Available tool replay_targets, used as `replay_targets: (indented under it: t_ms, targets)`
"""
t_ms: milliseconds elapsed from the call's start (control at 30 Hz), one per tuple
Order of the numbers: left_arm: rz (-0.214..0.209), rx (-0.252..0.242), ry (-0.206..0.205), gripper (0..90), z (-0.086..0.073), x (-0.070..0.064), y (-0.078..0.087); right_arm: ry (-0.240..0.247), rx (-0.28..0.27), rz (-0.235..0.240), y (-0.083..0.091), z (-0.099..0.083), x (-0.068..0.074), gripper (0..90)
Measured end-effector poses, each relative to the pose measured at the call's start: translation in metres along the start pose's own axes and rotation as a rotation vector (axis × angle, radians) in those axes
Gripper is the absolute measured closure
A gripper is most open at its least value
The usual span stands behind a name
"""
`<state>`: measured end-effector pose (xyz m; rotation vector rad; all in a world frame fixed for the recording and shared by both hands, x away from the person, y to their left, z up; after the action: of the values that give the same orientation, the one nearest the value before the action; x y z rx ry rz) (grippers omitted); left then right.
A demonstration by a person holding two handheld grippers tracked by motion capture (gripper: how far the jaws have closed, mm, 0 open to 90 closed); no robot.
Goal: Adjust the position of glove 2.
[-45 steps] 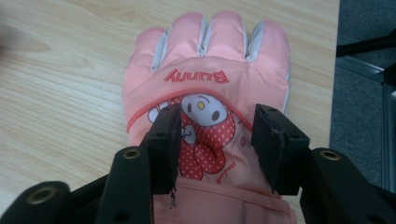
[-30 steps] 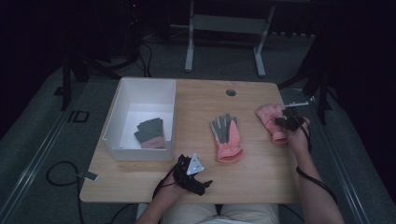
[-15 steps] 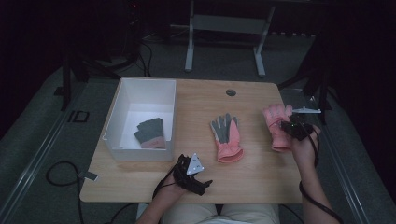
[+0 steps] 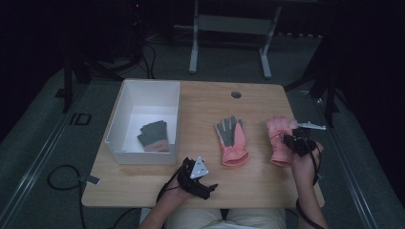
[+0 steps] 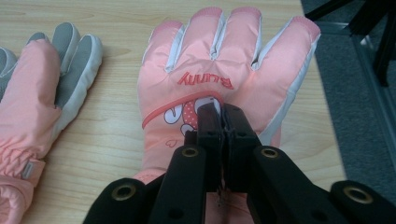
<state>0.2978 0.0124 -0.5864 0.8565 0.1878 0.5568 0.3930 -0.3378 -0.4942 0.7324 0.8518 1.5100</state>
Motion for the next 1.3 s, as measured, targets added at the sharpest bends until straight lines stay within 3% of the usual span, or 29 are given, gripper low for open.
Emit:
replay_targets:
  t_ms: [233,400,533,667,767,833,967,1067,1200,1300]
  targets:
    - [-0.003,0.003,0.001,2.5,-0.001,-0.001,0.0,0.001,0.022,-0.008,-0.022,0.0,0.009,86.9]
    - [-0.005,0.002,0.002,2.5,-0.001,0.0,0.001,-0.002,0.064,0.014,-0.043,-0.004,0.01,85.6]
    - [-0.008,-0.003,0.003,2.5,-0.001,0.0,0.002,0.0,0.067,0.029,-0.05,-0.006,0.008,84.8]
    - [-0.007,0.004,-0.001,2.6,-0.001,0.0,0.002,0.024,0.062,0.044,-0.053,-0.008,0.006,83.6]
    - [-0.005,-0.002,0.001,2.5,-0.001,0.0,0.002,0.053,0.055,0.059,-0.045,-0.007,0.001,79.8]
    - [-0.004,0.006,0.0,2.6,-0.001,0.001,0.001,0.094,0.014,0.053,-0.032,-0.005,-0.003,78.3]
    - [-0.008,-0.001,0.003,2.6,0.0,0.001,0.001,0.174,0.003,0.073,-0.02,-0.001,-0.009,70.4]
    - [-0.007,0.003,-0.001,2.5,0.0,0.0,0.001,0.225,0.022,0.067,-0.025,-0.002,-0.008,65.6]
    - [-0.011,-0.001,0.01,2.6,-0.001,0.001,0.001,0.219,0.037,0.098,-0.038,-0.007,-0.006,62.3]
    - [-0.019,-0.011,0.018,2.7,0.0,0.001,0.002,0.229,0.052,0.066,-0.05,-0.009,-0.004,64.8]
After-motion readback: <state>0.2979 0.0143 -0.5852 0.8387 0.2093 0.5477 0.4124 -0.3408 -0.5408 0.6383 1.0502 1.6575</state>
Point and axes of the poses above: each handheld gripper's, and its own axes: y roughly backward along the jaws, z roughly out of its top, x roughly to its left, the point moved 2 cm from there along -y, roughly forward along the jaws, and after that the axes turned 15 degrees about x, right-handed, at the moved point
